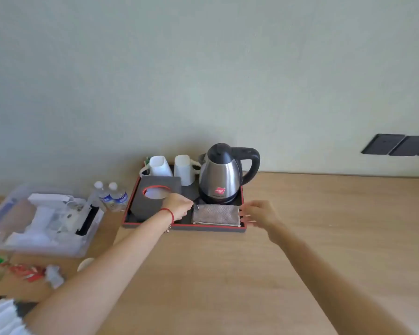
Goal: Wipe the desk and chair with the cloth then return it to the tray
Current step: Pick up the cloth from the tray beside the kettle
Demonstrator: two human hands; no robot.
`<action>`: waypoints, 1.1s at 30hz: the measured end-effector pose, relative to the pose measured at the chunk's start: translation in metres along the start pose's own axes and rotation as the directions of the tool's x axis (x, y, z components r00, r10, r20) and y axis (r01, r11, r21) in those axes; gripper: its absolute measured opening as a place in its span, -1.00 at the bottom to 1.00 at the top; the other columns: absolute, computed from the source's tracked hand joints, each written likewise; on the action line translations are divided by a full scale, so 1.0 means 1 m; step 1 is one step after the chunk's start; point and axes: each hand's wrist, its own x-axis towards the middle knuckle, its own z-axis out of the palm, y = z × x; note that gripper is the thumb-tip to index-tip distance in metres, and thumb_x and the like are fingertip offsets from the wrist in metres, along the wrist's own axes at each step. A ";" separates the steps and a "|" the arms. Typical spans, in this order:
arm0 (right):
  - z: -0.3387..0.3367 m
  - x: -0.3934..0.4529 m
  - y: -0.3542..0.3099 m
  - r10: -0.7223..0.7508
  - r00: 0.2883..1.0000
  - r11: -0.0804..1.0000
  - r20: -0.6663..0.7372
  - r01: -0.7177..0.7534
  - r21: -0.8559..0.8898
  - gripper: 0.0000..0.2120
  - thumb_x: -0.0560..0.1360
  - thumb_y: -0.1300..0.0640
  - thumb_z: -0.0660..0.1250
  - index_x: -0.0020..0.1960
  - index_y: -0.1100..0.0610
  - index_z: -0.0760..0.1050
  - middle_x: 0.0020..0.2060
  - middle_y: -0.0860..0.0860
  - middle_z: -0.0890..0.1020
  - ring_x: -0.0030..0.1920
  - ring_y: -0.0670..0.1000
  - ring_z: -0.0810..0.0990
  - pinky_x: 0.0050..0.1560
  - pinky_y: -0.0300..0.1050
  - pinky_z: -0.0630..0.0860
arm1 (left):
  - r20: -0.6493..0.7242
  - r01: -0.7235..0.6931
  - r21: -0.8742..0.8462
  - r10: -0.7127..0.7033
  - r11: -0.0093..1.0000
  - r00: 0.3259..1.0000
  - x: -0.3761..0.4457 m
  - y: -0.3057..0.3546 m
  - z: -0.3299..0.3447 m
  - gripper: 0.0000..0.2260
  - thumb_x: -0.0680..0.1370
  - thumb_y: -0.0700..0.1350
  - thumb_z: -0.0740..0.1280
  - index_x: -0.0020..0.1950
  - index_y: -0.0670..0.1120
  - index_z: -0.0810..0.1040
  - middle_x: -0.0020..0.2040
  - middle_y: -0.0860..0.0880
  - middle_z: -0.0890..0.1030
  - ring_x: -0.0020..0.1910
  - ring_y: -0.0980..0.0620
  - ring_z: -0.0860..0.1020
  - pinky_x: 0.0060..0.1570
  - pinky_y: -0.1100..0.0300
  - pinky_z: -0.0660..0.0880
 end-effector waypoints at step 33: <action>0.042 0.083 0.043 -0.303 0.953 0.880 -0.011 0.275 -0.386 -0.69 0.31 0.28 0.39 -0.37 0.08 0.26 -0.46 -0.08 0.33 -0.41 -0.10 0.27 -0.38 -0.28 0.27 | 0.291 -0.465 0.823 0.461 0.326 0.838 0.093 -0.019 0.033 -0.74 0.46 -0.42 0.22 0.05 -0.15 0.52 0.11 -0.13 0.51 0.04 -0.16 0.55 -0.08 0.06 0.50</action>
